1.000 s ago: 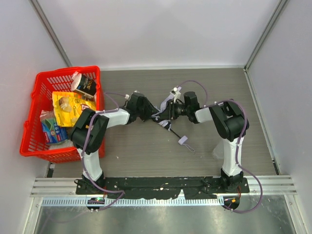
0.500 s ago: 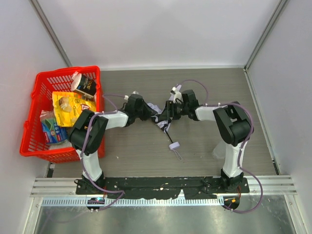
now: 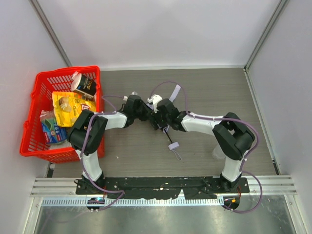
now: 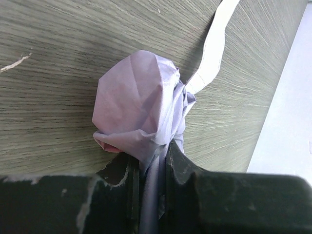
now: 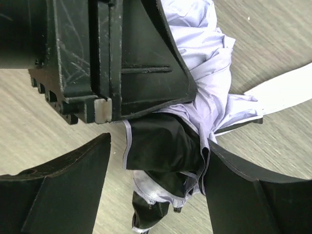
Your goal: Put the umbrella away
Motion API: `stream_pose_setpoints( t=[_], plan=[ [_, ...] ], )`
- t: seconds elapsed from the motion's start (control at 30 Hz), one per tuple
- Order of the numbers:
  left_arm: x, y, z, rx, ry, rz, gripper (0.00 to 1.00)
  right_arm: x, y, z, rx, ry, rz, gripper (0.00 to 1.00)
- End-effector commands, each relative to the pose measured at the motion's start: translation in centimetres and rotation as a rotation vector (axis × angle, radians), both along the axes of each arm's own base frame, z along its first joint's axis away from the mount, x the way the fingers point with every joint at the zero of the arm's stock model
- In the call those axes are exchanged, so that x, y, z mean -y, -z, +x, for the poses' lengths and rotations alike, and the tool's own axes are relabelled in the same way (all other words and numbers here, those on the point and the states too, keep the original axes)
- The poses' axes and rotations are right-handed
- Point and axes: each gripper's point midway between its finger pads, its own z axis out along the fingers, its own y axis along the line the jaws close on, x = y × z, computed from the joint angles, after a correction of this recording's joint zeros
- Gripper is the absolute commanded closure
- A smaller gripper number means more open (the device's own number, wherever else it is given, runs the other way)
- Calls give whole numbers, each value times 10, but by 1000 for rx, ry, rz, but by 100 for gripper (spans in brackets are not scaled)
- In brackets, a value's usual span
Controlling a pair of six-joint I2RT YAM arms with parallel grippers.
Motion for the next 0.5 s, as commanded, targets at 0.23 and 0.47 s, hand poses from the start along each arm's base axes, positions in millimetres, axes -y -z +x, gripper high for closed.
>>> stream_pose_setpoints(
  t=[0.23,0.47],
  plan=[
    [-40,98,-84,-403,12,222,100,8,36,14,314,159,-354,27],
    [-40,93,-83,-377,14,208,100,29,67,7,267,231,-383,74]
  ],
)
